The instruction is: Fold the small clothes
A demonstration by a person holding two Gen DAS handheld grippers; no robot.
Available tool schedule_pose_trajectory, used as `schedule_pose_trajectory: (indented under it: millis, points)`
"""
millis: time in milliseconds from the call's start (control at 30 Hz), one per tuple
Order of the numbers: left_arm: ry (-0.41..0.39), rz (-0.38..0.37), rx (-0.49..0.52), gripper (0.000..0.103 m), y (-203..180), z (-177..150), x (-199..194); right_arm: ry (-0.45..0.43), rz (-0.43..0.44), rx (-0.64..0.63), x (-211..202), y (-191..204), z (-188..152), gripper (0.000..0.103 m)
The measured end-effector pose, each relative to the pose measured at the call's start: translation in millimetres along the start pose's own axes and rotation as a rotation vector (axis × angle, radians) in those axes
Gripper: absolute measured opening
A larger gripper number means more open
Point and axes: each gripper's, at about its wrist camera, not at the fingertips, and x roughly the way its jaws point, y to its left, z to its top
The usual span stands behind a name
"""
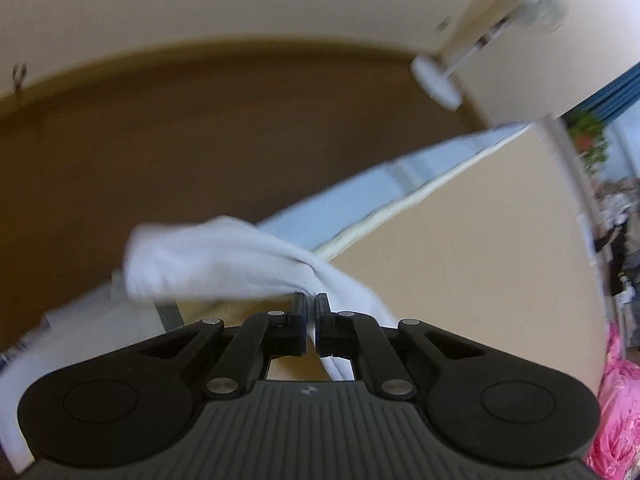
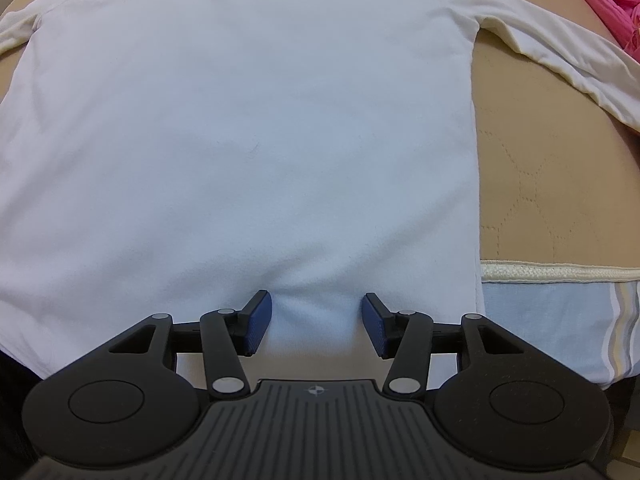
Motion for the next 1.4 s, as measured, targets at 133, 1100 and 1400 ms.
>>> schedule_pose_trajectory:
  millis: [133, 1100, 1400]
  points:
    - [-0.073, 0.222, 0.103, 0.0, -20.4, 7.5, -12.7, -0.008, 0.013, -0.001, 4.4, -2.5, -1.2, 0.054]
    - [0.015, 0.101, 0.062, 0.005, -30.6, 1.0, 48.9, -0.019, 0.036, 0.039, 6.2, -16.2, -4.9, 0.057]
    - [-0.159, -0.28, 0.628, 0.005, -258.8, -152.9, -100.0, -0.055, 0.081, 0.057, -1.1, -23.5, -19.0, 0.058]
